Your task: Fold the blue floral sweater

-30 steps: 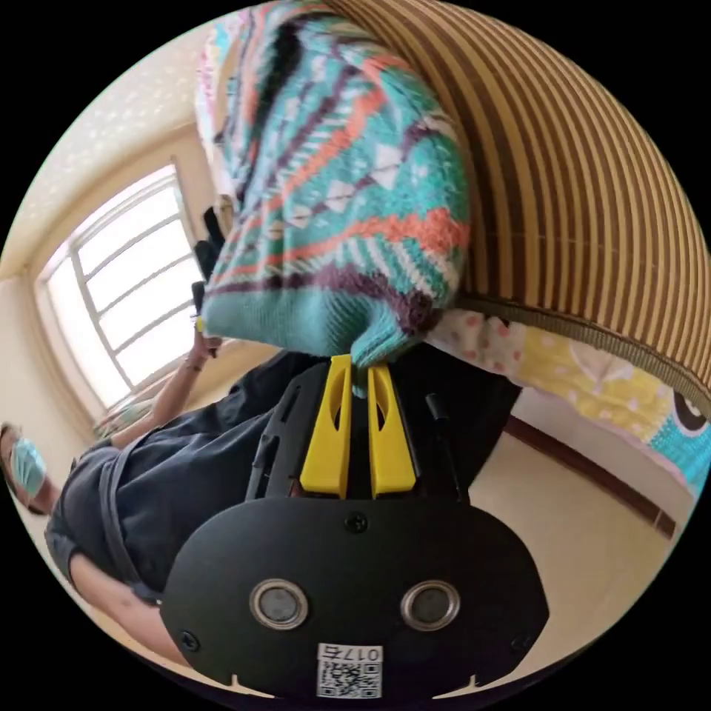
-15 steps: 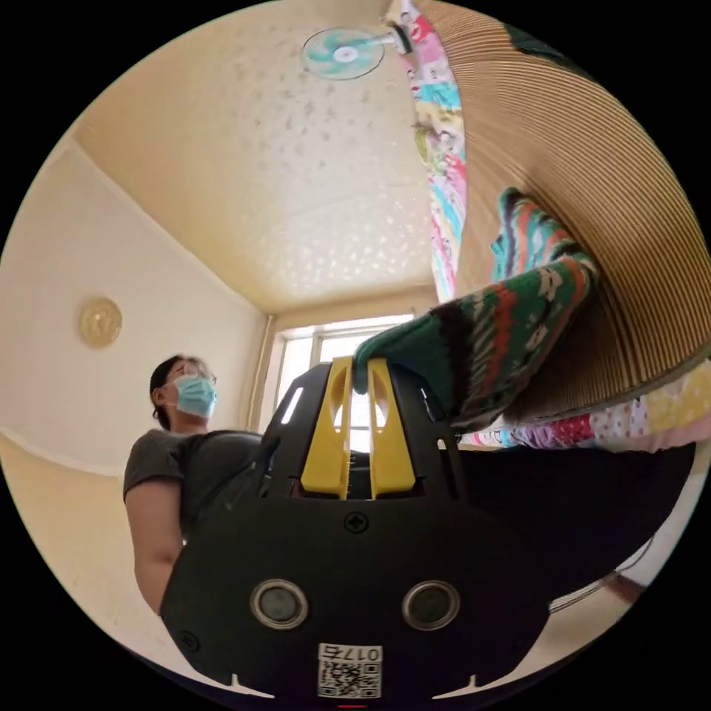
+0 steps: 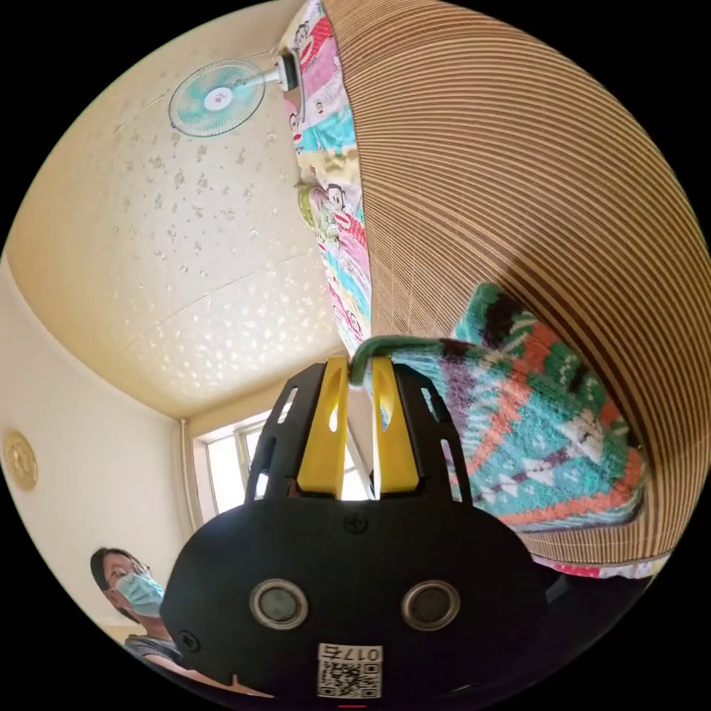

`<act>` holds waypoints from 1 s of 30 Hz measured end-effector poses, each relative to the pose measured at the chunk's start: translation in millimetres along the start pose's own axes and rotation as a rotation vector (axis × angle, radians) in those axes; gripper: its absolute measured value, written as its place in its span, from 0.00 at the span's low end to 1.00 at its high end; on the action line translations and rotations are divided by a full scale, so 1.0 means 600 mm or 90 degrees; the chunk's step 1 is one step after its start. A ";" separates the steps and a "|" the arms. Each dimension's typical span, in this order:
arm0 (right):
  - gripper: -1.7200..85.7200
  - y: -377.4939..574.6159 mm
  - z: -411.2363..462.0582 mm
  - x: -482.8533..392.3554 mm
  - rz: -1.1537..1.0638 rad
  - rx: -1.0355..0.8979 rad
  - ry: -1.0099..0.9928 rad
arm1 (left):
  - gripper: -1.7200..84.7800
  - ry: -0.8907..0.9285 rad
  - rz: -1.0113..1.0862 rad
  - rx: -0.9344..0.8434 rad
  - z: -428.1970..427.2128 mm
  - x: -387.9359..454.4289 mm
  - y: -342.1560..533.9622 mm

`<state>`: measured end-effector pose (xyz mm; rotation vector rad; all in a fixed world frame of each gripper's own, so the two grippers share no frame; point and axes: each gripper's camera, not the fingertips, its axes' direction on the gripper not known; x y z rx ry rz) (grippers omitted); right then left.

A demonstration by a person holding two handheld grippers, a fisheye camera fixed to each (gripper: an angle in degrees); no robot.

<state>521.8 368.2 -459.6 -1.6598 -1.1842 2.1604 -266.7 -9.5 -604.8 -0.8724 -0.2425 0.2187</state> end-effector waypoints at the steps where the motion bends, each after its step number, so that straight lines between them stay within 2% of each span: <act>1: 0.09 -0.009 0.020 0.002 0.002 0.021 -0.023 | 0.15 -0.017 0.021 0.009 0.000 0.001 -0.009; 3: 0.10 -0.018 0.041 0.008 0.004 0.044 -0.051 | 0.16 -0.050 0.042 0.035 -0.013 -0.002 -0.014; 5: 0.10 -0.022 0.068 0.019 0.001 0.028 -0.016 | 0.17 -0.110 0.047 0.051 -0.032 -0.009 -0.008; 8: 0.09 -0.009 0.099 0.030 -0.053 -0.072 0.091 | 0.19 -0.314 0.075 0.018 -0.060 -0.013 0.022; 10: 0.08 0.017 0.115 0.036 -0.100 -0.142 0.190 | 0.22 -0.472 0.085 -0.068 -0.060 -0.035 0.053; 13: 0.06 0.078 0.153 0.061 -0.157 -0.250 0.316 | 0.25 -0.554 0.077 -0.188 -0.041 -0.086 0.090; 15: 0.06 0.113 0.190 0.086 -0.166 -0.324 0.349 | 0.25 -0.595 0.084 -0.262 -0.018 -0.116 0.112; 17: 0.06 0.155 0.245 0.118 -0.169 -0.407 0.365 | 0.23 -0.597 0.081 -0.300 0.003 -0.139 0.123; 19: 0.06 0.181 0.288 0.142 -0.163 -0.455 0.367 | 0.19 -0.597 0.001 -0.308 0.014 -0.172 0.119; 21: 0.06 0.200 0.328 0.161 -0.166 -0.488 0.377 | 0.16 -0.588 -0.013 -0.328 0.019 -0.174 0.119; 24: 0.06 0.219 0.390 0.182 -0.196 -0.521 0.464 | 0.12 -0.569 0.051 -0.361 0.024 -0.134 0.132; 28: 0.04 0.228 0.445 0.200 -0.291 -0.484 0.670 | 0.11 -0.505 0.165 -0.313 0.013 -0.035 0.181; 30: 0.03 0.233 0.461 0.226 -0.289 -0.467 0.677 | 0.10 -0.497 0.202 -0.276 0.015 0.008 0.207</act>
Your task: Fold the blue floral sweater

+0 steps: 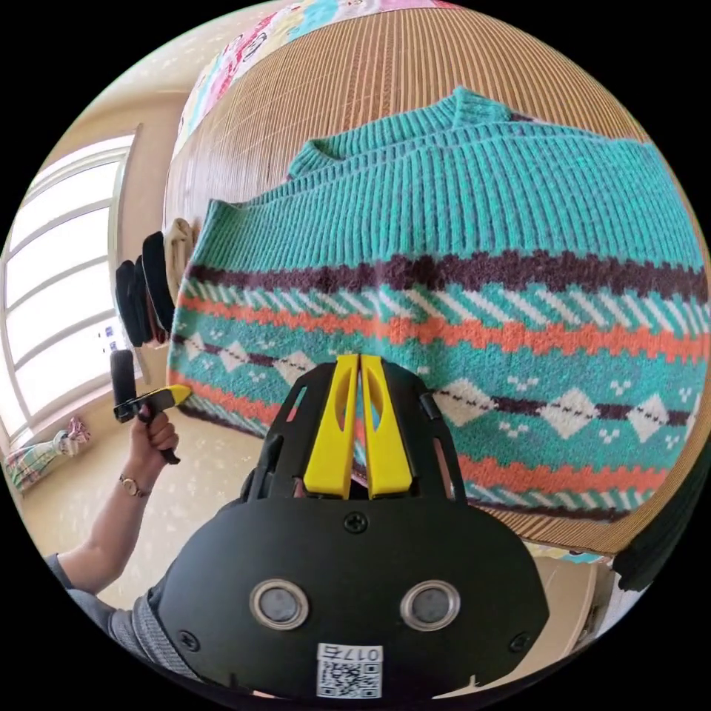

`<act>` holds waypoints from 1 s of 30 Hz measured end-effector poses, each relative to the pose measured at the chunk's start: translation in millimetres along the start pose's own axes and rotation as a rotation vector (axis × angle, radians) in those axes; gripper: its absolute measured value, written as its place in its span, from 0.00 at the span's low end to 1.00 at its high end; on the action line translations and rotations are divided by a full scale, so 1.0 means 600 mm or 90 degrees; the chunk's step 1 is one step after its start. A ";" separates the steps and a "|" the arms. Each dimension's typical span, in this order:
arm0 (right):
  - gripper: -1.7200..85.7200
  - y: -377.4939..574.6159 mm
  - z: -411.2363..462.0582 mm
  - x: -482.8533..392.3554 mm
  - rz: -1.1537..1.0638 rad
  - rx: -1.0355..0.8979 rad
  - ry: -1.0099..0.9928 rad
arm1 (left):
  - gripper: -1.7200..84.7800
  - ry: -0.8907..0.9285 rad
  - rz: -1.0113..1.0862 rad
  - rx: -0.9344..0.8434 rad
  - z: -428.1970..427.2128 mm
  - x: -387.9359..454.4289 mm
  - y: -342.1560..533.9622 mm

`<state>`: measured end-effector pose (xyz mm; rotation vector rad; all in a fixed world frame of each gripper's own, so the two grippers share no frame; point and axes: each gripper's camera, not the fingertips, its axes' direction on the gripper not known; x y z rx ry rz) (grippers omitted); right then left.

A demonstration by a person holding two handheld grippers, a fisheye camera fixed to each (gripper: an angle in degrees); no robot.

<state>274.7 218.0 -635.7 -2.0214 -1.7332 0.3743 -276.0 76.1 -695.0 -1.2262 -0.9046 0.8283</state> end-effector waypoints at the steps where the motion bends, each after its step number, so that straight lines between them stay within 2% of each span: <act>1: 0.03 -0.005 0.020 -0.002 0.017 0.006 -0.019 | 0.10 -0.017 0.020 0.021 -0.011 0.031 0.008; 3: 0.03 -0.013 0.047 -0.017 0.027 0.008 -0.052 | 0.10 -0.057 0.068 0.042 -0.022 0.087 0.012; 5: 0.03 -0.021 0.081 -0.053 -0.026 -0.019 -0.082 | 0.10 -0.104 0.124 0.051 -0.018 0.150 0.011; 9: 0.03 -0.030 0.082 -0.061 -0.117 -0.107 -0.178 | 0.10 -0.206 0.277 -0.026 0.080 0.305 0.000; 12: 0.04 -0.012 0.013 0.008 -0.146 -0.076 -0.217 | 0.10 -0.245 0.391 -0.091 0.192 0.395 0.019; 14: 0.05 0.018 -0.059 0.102 -0.148 -0.036 -0.225 | 0.10 -0.249 0.427 -0.120 0.263 0.425 0.032; 17: 0.06 0.071 -0.142 0.247 -0.092 0.029 -0.224 | 0.11 -0.221 0.444 -0.172 0.379 0.444 0.049; 21: 0.09 0.144 -0.210 0.411 0.034 0.107 -0.248 | 0.09 -0.004 0.431 -0.348 0.513 0.435 0.074; 23: 0.13 0.183 -0.235 0.484 0.093 0.154 -0.271 | 0.09 0.035 0.419 -0.393 0.535 0.429 0.092; 26: 0.19 0.200 -0.247 0.530 0.114 0.201 -0.324 | 0.10 -0.010 0.417 -0.338 0.492 0.418 0.107; 30: 0.26 0.162 -0.238 0.534 0.082 0.211 -0.373 | 0.16 -0.114 0.269 -0.118 0.335 0.342 0.074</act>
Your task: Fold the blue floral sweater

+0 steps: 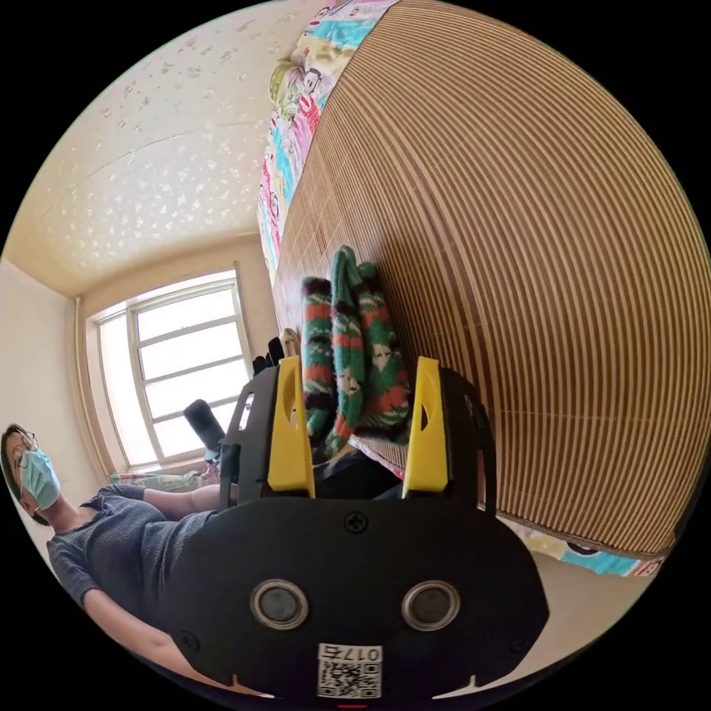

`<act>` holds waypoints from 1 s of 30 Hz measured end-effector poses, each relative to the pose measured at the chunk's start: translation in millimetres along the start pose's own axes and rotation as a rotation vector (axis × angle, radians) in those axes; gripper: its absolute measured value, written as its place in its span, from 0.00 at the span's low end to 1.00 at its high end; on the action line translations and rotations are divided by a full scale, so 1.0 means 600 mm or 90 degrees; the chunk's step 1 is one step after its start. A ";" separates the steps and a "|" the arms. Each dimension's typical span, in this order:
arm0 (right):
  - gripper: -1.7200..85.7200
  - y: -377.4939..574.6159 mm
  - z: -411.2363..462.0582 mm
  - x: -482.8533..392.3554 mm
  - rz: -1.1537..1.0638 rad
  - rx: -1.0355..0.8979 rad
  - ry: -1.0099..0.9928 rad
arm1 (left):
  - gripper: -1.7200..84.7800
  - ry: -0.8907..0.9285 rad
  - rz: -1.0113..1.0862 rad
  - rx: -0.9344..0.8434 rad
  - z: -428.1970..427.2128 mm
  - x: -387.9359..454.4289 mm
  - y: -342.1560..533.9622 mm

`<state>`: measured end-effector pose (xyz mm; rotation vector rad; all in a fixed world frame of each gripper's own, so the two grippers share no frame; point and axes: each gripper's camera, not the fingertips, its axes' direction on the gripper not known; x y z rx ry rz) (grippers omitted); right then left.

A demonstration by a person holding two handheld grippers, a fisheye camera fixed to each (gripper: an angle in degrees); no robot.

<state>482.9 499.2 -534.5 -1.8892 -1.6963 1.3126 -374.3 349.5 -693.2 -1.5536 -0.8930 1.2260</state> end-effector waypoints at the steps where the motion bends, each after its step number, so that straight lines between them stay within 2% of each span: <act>1: 0.29 -0.020 0.016 -0.001 -0.010 -0.014 -0.005 | 0.19 -0.015 -0.080 0.051 -0.040 -0.047 0.014; 2: 0.31 -0.042 0.034 -0.003 -0.018 -0.031 -0.003 | 0.21 -0.015 -0.123 0.073 -0.056 -0.073 0.021; 4: 0.33 -0.075 0.063 -0.004 -0.033 -0.057 -0.010 | 0.27 0.000 -0.291 0.131 -0.096 -0.174 0.050; 7: 0.37 -0.123 0.115 0.002 -0.044 -0.135 0.000 | 0.29 0.022 -0.412 0.147 -0.094 -0.257 0.078; 9: 0.37 -0.137 0.147 0.012 -0.041 -0.188 0.047 | 0.29 0.072 -0.420 0.124 -0.070 -0.282 0.078; 11: 0.36 -0.134 0.190 0.026 -0.054 -0.279 0.100 | 0.30 0.137 -0.405 0.054 -0.026 -0.294 0.069; 13: 0.34 -0.125 0.191 0.029 -0.062 -0.268 0.136 | 0.30 0.258 -0.390 -0.025 0.037 -0.300 0.068; 15: 0.31 -0.113 0.191 0.042 -0.040 -0.258 0.146 | 0.32 0.308 -0.407 -0.048 0.058 -0.304 0.080; 22: 0.23 -0.006 0.206 0.142 0.103 -0.256 0.038 | 0.29 0.296 -0.315 -0.261 0.024 -0.272 0.128; 26: 0.21 0.049 0.275 0.137 0.117 -0.258 -0.011 | 0.28 0.256 -0.306 -0.252 -0.050 -0.272 0.172; 30: 0.19 0.048 0.368 0.086 0.094 -0.237 -0.072 | 0.27 0.246 -0.319 -0.126 -0.210 -0.302 0.236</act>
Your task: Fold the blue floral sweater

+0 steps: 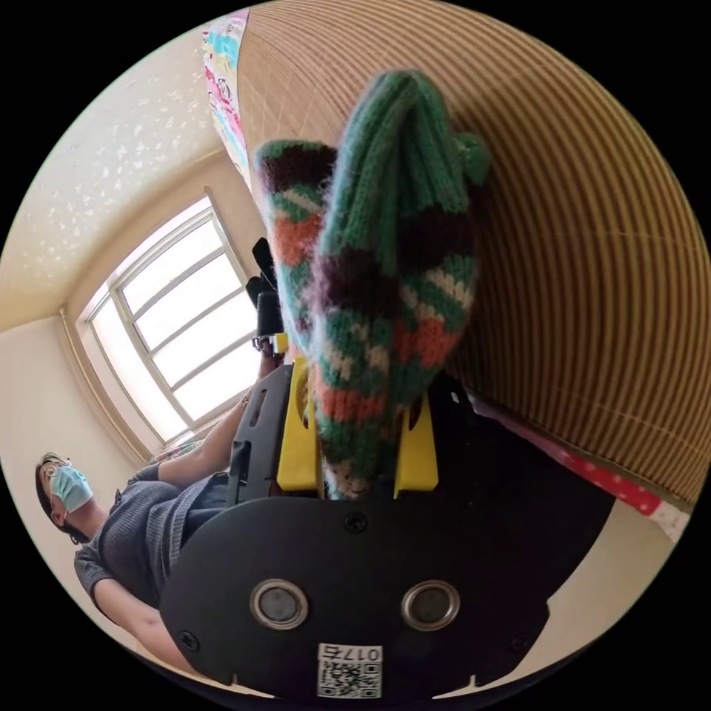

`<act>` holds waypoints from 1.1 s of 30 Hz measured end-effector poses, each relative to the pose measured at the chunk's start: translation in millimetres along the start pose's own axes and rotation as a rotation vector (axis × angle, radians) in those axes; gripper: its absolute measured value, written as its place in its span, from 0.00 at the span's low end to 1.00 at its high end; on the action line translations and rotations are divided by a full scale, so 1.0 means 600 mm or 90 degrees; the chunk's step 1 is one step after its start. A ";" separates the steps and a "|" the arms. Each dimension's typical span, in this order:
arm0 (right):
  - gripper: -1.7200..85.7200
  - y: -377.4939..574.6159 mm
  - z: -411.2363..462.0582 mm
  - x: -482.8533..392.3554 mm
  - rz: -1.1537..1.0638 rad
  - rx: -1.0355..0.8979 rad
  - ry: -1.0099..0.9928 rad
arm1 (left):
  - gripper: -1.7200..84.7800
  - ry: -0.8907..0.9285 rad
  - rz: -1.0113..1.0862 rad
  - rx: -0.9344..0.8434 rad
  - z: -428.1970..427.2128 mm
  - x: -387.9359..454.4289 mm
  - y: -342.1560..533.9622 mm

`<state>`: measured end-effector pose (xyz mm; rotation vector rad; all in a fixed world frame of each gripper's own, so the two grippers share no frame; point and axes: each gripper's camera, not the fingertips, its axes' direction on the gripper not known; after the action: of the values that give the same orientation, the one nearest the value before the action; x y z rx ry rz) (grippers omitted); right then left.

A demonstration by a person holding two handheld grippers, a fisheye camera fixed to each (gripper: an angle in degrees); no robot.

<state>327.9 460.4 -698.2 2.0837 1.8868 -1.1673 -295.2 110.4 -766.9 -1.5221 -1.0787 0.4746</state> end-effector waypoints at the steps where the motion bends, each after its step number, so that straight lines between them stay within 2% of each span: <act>1: 0.18 -0.021 0.040 -0.026 -0.024 -0.008 -0.018 | 0.27 -0.005 0.010 0.037 -0.053 0.003 0.027; 7: 0.18 -0.146 0.278 -0.227 -0.187 -0.067 -0.083 | 0.27 -0.091 0.092 0.236 -0.345 0.069 0.192; 11: 0.18 -0.226 0.442 -0.385 -0.288 -0.089 -0.088 | 0.27 -0.147 0.111 0.363 -0.487 0.107 0.290; 15: 0.19 -0.309 0.582 -0.441 -0.245 -0.100 -0.038 | 0.25 -0.245 -0.048 0.552 -0.565 0.091 0.385; 16: 0.20 -0.341 0.630 -0.435 -0.207 -0.114 0.000 | 0.24 -0.256 -0.072 0.606 -0.562 0.088 0.409; 19: 0.22 -0.404 0.714 -0.385 -0.079 -0.155 0.157 | 0.23 -0.305 -0.086 0.650 -0.515 0.094 0.421; 20: 0.22 -0.413 0.723 -0.376 -0.087 -0.157 0.179 | 0.23 -0.317 -0.079 0.640 -0.501 0.096 0.413; 23: 0.21 -0.409 0.713 -0.358 -0.127 -0.146 0.149 | 0.22 -0.369 -0.046 0.515 -0.419 0.084 0.336; 25: 0.20 -0.400 0.695 -0.337 -0.136 -0.154 0.133 | 0.17 -0.542 -0.082 0.502 -0.363 0.082 0.304; 27: 0.19 -0.385 0.666 -0.301 -0.133 -0.167 0.112 | 0.14 -0.601 -0.097 0.524 -0.334 0.088 0.290; 30: 0.15 -0.347 0.583 -0.199 -0.048 -0.153 0.142 | 0.14 -0.584 -0.156 0.546 -0.326 0.100 0.278; 33: 0.14 -0.277 0.469 -0.083 0.095 -0.147 0.273 | 0.14 -0.552 -0.192 0.577 -0.321 0.102 0.285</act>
<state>53.5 305.6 -798.9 2.4262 1.8676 -0.4684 -50.6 67.2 -858.2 -0.3061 -1.4156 1.2615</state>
